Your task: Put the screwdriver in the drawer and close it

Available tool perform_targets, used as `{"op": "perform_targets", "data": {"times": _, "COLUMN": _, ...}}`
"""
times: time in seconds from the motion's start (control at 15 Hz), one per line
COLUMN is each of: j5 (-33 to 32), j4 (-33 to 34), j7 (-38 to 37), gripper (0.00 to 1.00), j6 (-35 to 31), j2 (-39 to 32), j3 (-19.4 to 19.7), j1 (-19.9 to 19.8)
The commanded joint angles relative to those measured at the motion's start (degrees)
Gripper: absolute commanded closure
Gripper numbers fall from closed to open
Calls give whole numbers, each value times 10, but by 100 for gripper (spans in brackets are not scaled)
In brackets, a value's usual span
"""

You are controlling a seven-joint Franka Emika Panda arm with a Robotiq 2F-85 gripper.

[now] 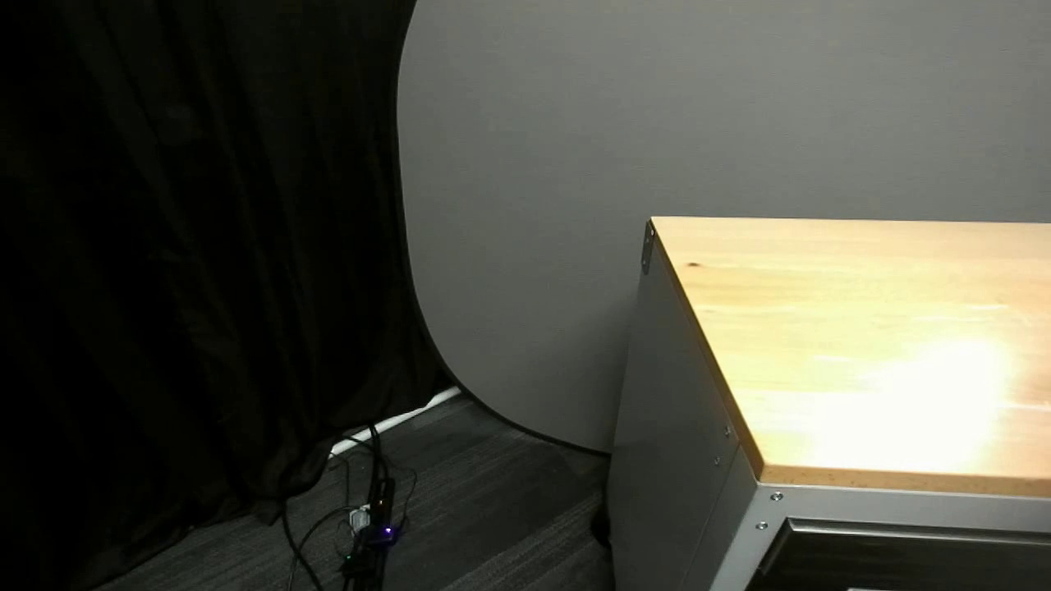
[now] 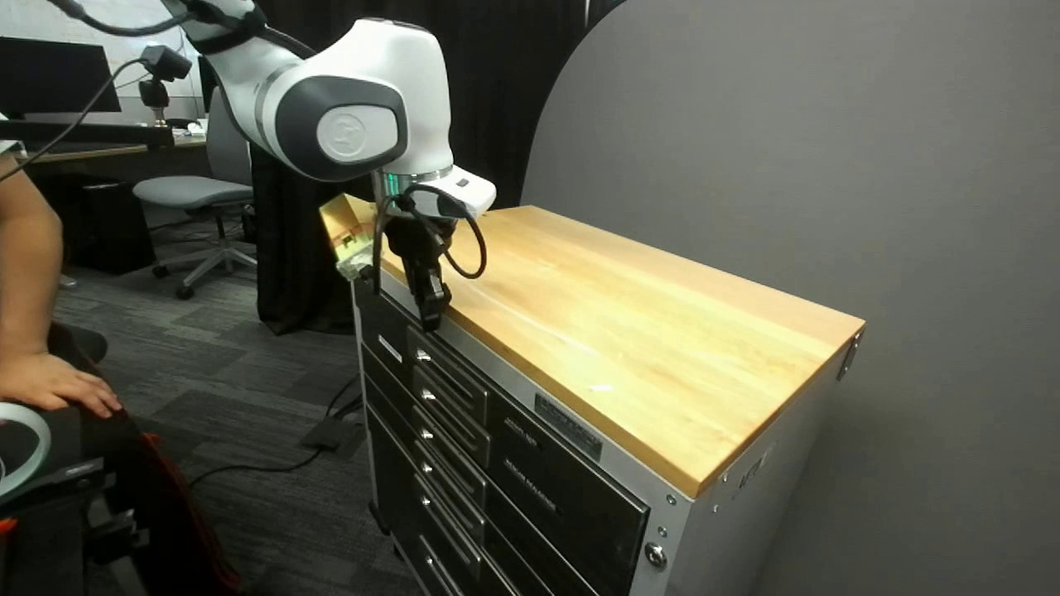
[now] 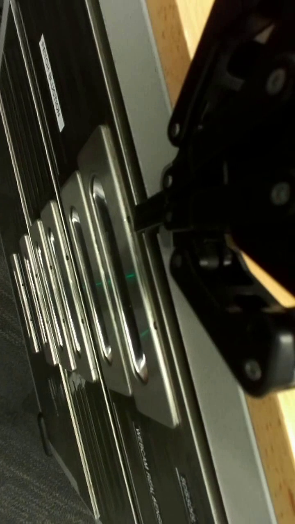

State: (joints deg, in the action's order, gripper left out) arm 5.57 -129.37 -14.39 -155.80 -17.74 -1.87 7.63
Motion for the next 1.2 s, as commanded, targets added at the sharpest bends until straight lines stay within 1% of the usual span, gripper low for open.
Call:
{"op": "perform_targets", "data": {"times": 0.0, "j5": -36, "j4": 2, "j7": 4, "gripper": 99, "j6": 55, "j2": 56, "j3": 4, "j1": 8}}
{"op": "perform_targets", "data": {"times": 0.13, "j5": -63, "j4": 19, "j7": 3, "gripper": 98, "j6": 131, "j2": 82, "j3": 1, "j1": 11}}
{"op": "perform_targets", "data": {"times": 0.2, "j5": -71, "j4": 34, "j7": 4, "gripper": 97, "j6": 187, "j2": 97, "j3": -4, "j1": 11}}
{"op": "perform_targets", "data": {"times": 0.33, "j5": -68, "j4": 62, "j7": 18, "gripper": 95, "j6": 275, "j2": 116, "j3": -17, "j1": 9}}
{"op": "perform_targets", "data": {"times": 0.47, "j5": -68, "j4": 100, "j7": 26, "gripper": 69, "j6": 364, "j2": 131, "j3": -29, "j1": 10}}
{"op": "perform_targets", "data": {"times": 0.6, "j5": -64, "j4": 135, "j7": 37, "gripper": 56, "j6": 430, "j2": 138, "j3": -41, "j1": 11}}
{"op": "perform_targets", "data": {"times": 0.67, "j5": -63, "j4": 154, "j7": 42, "gripper": 47, "j6": 461, "j2": 138, "j3": -46, "j1": 12}}
{"op": "perform_targets", "data": {"times": 0.73, "j5": -61, "j4": 173, "j7": 42, "gripper": 41, "j6": 490, "j2": 139, "j3": -51, "j1": 13}}
{"op": "perform_targets", "data": {"times": 0.8, "j5": -62, "j4": 188, "j7": 46, "gripper": 32, "j6": 514, "j2": 139, "j3": -55, "j1": 14}}
{"op": "perform_targets", "data": {"times": 0.87, "j5": -63, "j4": 202, "j7": 46, "gripper": 25, "j6": 534, "j2": 140, "j3": -58, "j1": 15}}
{"op": "perform_targets", "data": {"times": 1.07, "j5": -63, "j4": 232, "j7": 50, "gripper": 3, "j6": 575, "j2": 137, "j3": -64, "j1": 16}}
{"op": "perform_targets", "data": {"times": 1.13, "j5": -66, "j4": 242, "j7": 60, "gripper": 0, "j6": 601, "j2": 134, "j3": -65, "j1": 16}}
